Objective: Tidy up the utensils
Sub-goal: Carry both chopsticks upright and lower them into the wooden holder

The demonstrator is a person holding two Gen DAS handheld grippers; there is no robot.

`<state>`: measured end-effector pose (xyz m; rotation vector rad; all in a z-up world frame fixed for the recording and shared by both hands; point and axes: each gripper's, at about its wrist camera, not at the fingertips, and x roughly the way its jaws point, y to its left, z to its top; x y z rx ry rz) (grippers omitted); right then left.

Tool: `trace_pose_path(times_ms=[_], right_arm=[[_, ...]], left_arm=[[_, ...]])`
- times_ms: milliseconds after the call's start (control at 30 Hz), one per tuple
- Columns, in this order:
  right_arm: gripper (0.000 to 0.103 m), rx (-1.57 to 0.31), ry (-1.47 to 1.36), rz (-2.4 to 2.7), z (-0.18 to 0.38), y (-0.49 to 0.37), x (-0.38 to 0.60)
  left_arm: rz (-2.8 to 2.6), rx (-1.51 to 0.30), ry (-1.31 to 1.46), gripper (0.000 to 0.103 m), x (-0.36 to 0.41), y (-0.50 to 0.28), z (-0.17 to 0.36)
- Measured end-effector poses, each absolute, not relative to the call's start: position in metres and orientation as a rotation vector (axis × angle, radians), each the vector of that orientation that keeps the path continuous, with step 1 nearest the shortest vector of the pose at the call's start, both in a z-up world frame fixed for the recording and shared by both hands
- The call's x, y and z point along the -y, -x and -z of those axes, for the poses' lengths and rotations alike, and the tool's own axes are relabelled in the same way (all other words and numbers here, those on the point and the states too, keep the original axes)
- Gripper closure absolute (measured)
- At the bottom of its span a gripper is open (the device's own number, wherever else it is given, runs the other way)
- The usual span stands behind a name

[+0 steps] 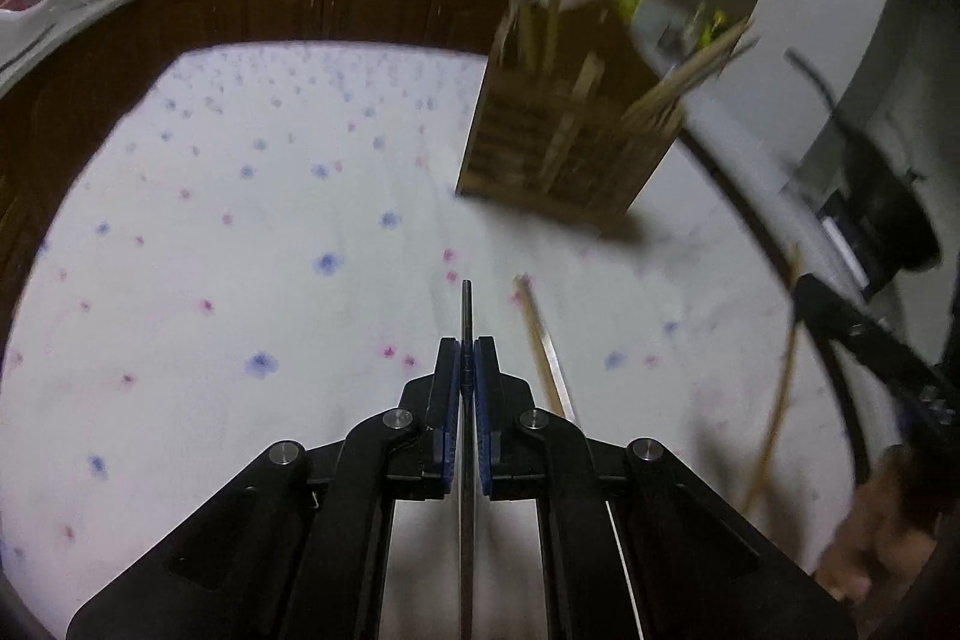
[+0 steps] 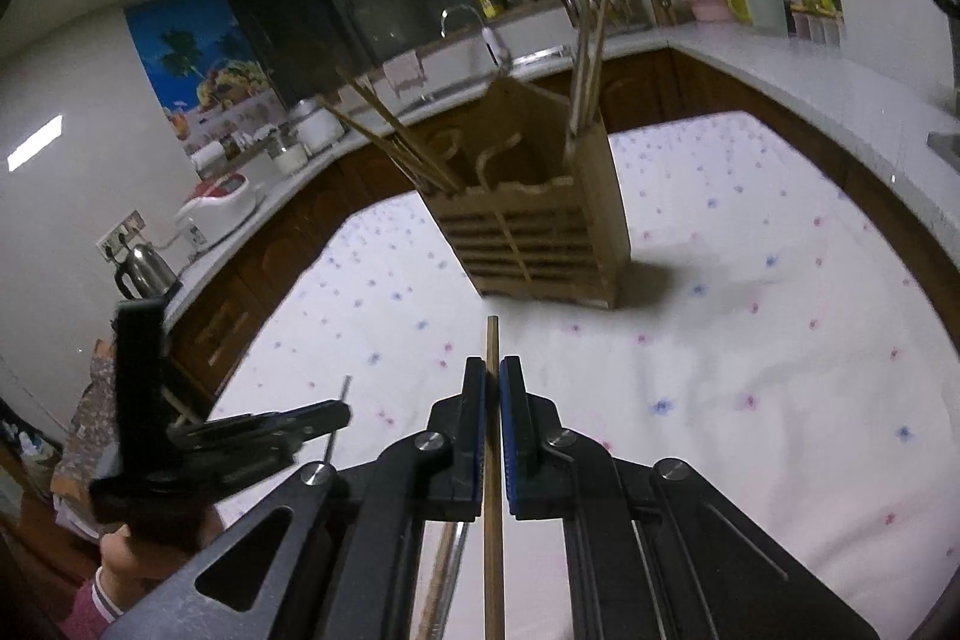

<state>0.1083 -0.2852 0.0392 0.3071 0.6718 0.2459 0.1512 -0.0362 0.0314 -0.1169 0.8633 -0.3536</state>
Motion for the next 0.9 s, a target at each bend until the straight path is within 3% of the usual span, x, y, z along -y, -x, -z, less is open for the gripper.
trace_pose_path(times_ms=[333,900], right_arm=[[0.099,-0.535,-0.297,-0.259,-0.090,-0.083,0.289],[0.099,-0.466,-0.287,-0.239,-0.109,-0.081,0.300]], left_arm=[[0.405,-0.705,0.146,0.099,0.024,-0.120,-0.094],[0.394,-0.638,0.154,0.099,0.023,-0.117,-0.117]])
